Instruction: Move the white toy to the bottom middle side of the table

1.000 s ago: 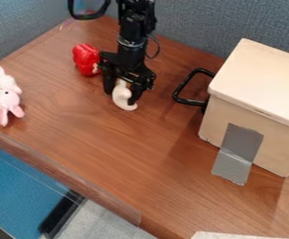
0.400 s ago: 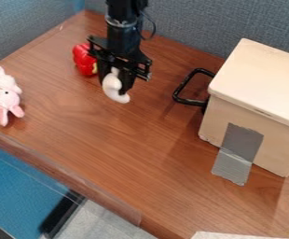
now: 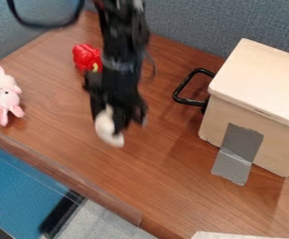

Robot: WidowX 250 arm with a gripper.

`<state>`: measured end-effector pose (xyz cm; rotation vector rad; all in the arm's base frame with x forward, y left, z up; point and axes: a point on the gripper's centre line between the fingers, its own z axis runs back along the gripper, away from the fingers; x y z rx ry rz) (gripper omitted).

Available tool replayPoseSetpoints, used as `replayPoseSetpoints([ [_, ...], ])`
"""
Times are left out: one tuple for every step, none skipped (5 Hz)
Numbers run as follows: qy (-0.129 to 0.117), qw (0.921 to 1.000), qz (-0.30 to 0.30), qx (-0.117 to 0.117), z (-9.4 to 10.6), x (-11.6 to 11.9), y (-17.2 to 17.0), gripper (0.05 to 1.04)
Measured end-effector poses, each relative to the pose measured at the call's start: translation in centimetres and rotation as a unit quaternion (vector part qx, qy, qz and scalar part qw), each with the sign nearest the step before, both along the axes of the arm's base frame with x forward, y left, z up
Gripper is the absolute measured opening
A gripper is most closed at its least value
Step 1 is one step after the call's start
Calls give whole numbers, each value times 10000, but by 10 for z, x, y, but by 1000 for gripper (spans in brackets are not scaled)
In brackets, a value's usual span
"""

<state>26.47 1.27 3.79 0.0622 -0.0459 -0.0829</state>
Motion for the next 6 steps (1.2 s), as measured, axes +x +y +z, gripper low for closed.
replayPoseSetpoints([
  [54,9994,-236,246,-16,-17,-9,465],
  [63,9991,-224,359,-24,-20,-8,548],
  [175,9992,-254,240,-24,-22,-8,857],
  [-34,9998,-182,71,-4,-16,-5,1010],
  [-180,9997,-157,-52,22,-14,-2,1005],
  [-370,9992,-87,-146,45,-9,4,1000],
])
